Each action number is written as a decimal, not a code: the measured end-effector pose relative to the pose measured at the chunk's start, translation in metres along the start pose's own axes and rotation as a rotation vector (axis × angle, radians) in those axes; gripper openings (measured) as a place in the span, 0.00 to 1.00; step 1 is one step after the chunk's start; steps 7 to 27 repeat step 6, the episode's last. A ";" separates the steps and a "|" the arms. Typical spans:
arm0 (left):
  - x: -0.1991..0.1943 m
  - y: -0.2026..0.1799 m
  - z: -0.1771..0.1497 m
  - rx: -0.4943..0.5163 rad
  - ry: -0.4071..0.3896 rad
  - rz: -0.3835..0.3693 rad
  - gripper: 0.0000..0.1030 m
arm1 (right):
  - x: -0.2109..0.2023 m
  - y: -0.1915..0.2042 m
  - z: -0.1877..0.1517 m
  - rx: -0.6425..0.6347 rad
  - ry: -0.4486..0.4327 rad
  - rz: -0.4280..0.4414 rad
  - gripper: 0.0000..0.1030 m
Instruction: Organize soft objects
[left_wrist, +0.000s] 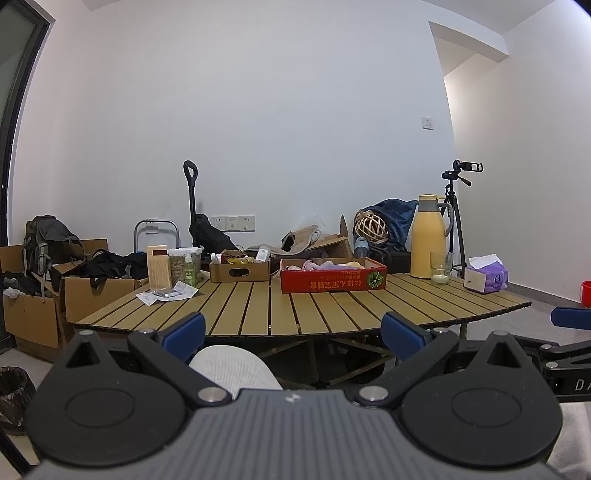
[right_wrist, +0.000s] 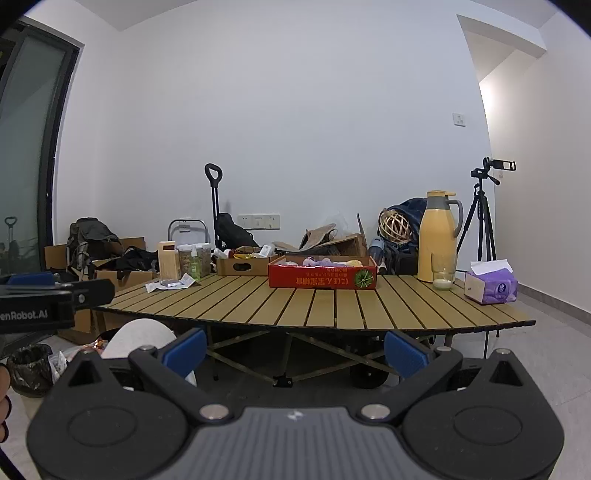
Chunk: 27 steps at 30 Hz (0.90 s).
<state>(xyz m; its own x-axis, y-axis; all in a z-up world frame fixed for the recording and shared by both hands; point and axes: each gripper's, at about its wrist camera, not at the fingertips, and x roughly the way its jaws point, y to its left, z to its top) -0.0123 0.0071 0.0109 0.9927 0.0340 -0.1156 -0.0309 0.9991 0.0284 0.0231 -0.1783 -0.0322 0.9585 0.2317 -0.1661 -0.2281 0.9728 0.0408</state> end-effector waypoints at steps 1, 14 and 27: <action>0.000 0.000 0.000 -0.001 0.001 0.001 1.00 | 0.000 0.000 0.000 -0.001 -0.002 -0.001 1.00; -0.002 0.000 0.000 -0.003 -0.005 -0.003 1.00 | -0.001 -0.002 -0.001 -0.002 -0.010 -0.005 1.00; -0.002 0.000 0.000 -0.003 -0.005 -0.003 1.00 | -0.001 -0.002 -0.001 -0.002 -0.010 -0.005 1.00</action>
